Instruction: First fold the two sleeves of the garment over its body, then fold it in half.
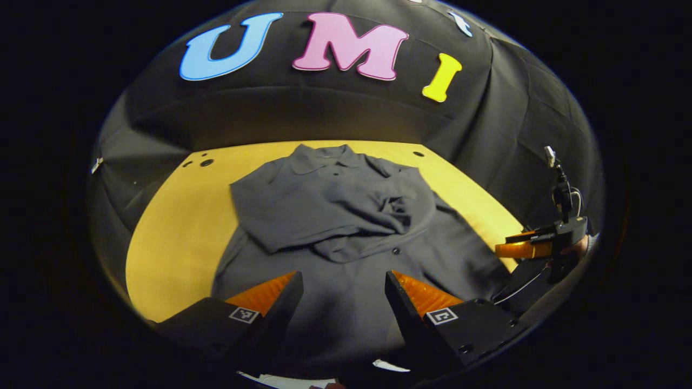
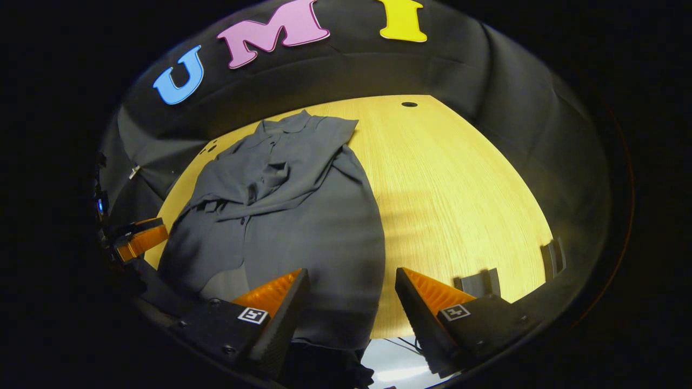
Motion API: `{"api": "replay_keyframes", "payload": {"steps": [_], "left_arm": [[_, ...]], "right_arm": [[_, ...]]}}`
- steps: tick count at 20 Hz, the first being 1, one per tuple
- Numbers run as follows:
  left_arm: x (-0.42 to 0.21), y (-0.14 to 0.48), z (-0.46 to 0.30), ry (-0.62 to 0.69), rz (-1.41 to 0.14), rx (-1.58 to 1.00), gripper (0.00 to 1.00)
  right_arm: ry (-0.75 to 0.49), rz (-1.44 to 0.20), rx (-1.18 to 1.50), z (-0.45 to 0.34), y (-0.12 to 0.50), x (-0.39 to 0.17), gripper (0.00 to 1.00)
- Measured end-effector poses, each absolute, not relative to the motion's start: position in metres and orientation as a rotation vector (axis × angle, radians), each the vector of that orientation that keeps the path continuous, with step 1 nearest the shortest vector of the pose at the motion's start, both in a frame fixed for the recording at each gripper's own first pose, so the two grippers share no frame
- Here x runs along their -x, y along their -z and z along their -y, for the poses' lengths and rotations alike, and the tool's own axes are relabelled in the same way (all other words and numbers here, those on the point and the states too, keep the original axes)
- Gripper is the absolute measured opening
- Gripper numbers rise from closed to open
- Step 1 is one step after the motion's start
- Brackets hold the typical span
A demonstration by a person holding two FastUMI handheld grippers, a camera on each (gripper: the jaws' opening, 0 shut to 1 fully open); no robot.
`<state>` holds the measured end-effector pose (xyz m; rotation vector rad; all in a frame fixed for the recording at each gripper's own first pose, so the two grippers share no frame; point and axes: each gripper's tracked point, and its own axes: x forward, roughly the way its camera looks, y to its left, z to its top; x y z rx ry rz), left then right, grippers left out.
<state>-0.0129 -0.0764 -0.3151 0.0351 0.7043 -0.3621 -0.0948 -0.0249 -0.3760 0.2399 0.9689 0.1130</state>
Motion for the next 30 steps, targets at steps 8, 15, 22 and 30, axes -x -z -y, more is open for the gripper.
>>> {"api": "replay_keyframes", "payload": {"steps": [8, 15, 22, 30], "left_arm": [[0.061, 0.353, -0.037, 0.148, -0.839, -0.106, 0.96], [0.080, 0.390, -0.060, 0.112, -0.946, -0.118, 0.96], [0.084, 0.400, -0.047, 0.133, -1.016, -0.084, 0.90], [0.052, 0.390, -0.023, 0.237, -1.011, -0.064, 0.05]], "right_arm": [[-0.077, -1.037, -0.197, 0.025, 0.395, 0.127, 0.99], [-0.077, -1.085, -0.180, 0.018, 0.413, 0.135, 0.99], [-0.100, -1.073, -0.098, 0.003, 0.414, 0.134, 0.82], [-0.221, -1.046, -0.133, -0.024, 0.402, 0.123, 0.06]]}}
